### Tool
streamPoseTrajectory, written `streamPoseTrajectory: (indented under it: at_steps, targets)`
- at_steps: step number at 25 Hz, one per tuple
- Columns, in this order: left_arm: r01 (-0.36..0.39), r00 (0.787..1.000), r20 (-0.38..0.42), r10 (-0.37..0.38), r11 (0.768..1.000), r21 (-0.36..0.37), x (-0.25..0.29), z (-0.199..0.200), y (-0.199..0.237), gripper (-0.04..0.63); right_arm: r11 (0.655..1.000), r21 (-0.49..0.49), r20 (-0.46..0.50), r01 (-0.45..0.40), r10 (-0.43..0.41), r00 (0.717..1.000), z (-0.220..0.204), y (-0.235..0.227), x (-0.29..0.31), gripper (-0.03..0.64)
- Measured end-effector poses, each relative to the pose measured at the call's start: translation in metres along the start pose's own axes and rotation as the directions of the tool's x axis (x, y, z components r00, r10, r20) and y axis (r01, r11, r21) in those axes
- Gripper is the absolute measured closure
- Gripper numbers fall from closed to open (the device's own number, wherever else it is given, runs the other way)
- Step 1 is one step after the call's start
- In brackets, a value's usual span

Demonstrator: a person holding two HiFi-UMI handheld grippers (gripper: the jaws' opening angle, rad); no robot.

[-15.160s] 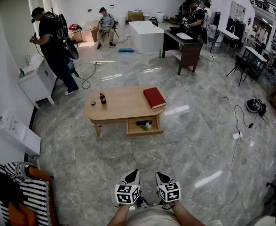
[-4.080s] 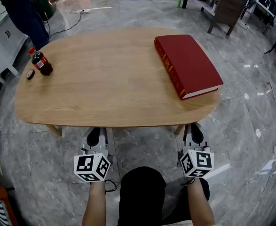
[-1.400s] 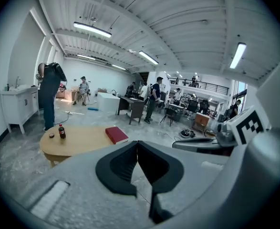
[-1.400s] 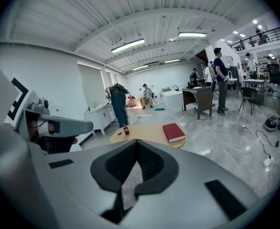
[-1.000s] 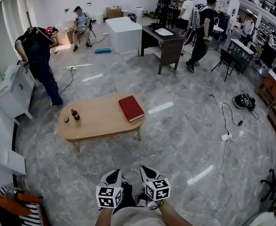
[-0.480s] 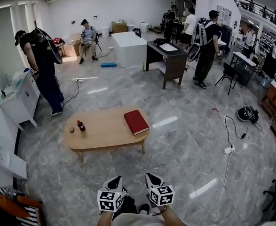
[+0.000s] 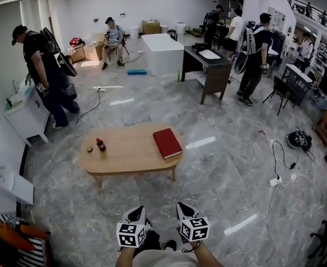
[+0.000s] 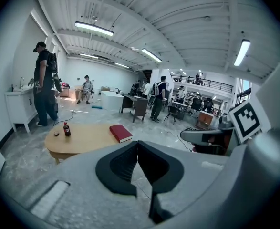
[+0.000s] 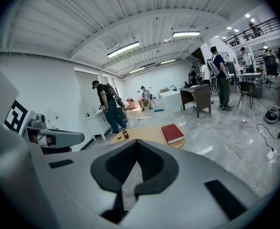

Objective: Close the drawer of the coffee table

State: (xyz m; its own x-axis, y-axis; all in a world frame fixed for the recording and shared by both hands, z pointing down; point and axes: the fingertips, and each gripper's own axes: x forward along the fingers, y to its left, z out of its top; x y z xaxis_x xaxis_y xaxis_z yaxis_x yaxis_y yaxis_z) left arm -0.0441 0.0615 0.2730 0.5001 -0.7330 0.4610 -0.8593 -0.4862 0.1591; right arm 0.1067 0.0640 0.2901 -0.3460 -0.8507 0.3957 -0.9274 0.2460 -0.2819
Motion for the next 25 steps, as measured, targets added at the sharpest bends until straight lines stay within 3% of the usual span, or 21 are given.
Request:
streamPoseTrajectory:
  at_steps: [10,25]
  targets:
    - [0.014,1.000,0.013,-0.014,1.000,0.023,0.012,0.015,-0.003,0.586,1.000,-0.006,0.016,0.003,-0.003,1.000,0.012,-0.009,0.008,0.603]
    - [0.037,0.999,-0.012,-0.037,0.999,0.029,0.014,-0.003,-0.019,0.586,0.999,0.020,0.008,0.039,-0.039,0.999,-0.006,-0.028,-0.010,0.603]
